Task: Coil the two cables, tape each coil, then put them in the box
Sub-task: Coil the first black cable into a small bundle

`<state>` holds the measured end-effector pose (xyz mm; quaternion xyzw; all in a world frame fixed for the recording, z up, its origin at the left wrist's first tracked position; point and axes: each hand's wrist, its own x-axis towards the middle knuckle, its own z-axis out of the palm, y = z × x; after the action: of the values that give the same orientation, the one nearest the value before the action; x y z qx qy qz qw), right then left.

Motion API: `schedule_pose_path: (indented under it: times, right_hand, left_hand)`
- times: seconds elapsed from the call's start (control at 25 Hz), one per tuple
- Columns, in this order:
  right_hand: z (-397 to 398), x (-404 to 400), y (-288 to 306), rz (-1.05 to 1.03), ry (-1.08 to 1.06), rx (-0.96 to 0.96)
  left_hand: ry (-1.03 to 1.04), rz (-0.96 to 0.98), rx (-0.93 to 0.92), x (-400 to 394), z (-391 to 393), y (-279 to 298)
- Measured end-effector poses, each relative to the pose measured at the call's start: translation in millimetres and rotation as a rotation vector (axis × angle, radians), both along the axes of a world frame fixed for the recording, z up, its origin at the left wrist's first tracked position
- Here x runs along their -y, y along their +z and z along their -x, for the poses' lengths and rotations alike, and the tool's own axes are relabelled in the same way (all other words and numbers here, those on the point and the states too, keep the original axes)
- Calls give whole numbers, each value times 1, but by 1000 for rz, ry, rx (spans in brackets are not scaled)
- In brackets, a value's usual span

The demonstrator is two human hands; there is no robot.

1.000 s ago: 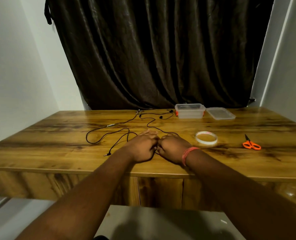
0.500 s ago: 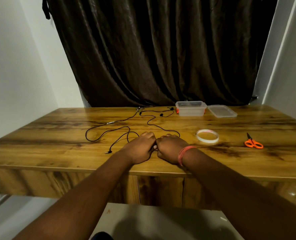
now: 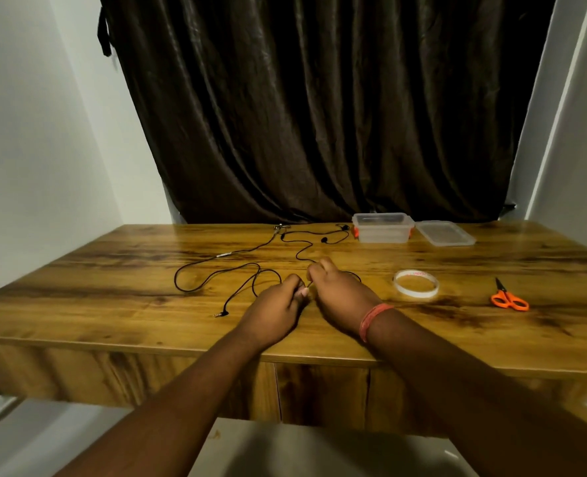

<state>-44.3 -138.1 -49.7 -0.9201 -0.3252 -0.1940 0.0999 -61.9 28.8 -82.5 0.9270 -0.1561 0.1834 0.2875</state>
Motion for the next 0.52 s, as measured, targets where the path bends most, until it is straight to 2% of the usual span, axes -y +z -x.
schedule_pose_path:
  times: [0.12,0.2,0.32,0.44,0.52]
  right_hand:
    - [-8,7,5,-111,-22,38]
    - [-16,6,8,-201,-17,37]
    - [-32,4,3,-359,18,-1]
    - [-49,2,-12,-326,-42,29]
    - [-61,1,-23,-297,-121,26]
  left_hand:
    - [-99,564,-212,9,4,4]
    - [-197,860,-337,21,4,10]
    - [-278,1203,-372,37,-4,23]
    - [-303,1470,-332,41,-27,36]
    - [-282,1553,-292,38,-48,42]
